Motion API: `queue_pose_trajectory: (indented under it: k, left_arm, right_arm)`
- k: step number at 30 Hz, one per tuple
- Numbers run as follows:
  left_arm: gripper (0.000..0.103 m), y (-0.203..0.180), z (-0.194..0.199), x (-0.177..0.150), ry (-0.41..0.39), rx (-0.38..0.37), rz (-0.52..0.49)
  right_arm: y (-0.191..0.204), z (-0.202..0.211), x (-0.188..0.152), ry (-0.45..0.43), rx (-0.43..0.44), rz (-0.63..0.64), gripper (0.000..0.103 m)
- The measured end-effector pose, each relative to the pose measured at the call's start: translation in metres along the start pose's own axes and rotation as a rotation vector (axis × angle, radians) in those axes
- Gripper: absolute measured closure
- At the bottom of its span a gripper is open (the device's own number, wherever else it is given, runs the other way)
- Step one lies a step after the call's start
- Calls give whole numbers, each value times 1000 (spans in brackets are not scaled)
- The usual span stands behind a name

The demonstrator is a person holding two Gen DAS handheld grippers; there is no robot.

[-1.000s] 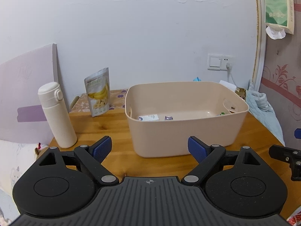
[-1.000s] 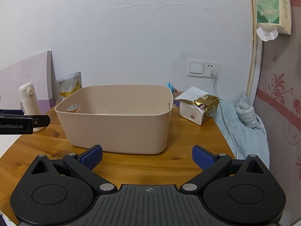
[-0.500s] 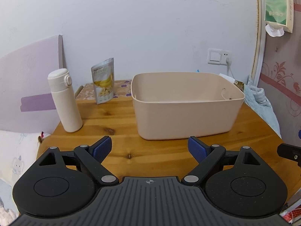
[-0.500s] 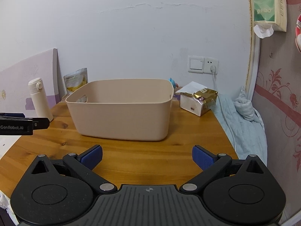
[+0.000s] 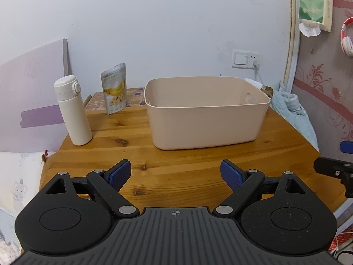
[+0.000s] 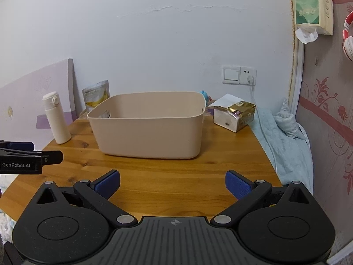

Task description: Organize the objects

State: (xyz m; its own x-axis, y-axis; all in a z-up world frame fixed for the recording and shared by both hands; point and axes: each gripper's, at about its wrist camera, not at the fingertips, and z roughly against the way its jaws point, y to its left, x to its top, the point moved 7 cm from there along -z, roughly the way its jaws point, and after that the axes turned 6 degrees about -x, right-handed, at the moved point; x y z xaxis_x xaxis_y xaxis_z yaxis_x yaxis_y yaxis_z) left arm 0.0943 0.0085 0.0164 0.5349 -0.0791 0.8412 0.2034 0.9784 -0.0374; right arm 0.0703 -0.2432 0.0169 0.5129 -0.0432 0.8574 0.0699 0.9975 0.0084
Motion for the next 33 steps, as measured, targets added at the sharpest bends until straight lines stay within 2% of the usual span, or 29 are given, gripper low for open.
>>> queue_pose_trajectory:
  k: [33]
  left_arm:
    - [13, -10, 40, -23, 3, -44, -7]
  right_arm:
    - [29, 37, -9, -22, 23, 66, 0]
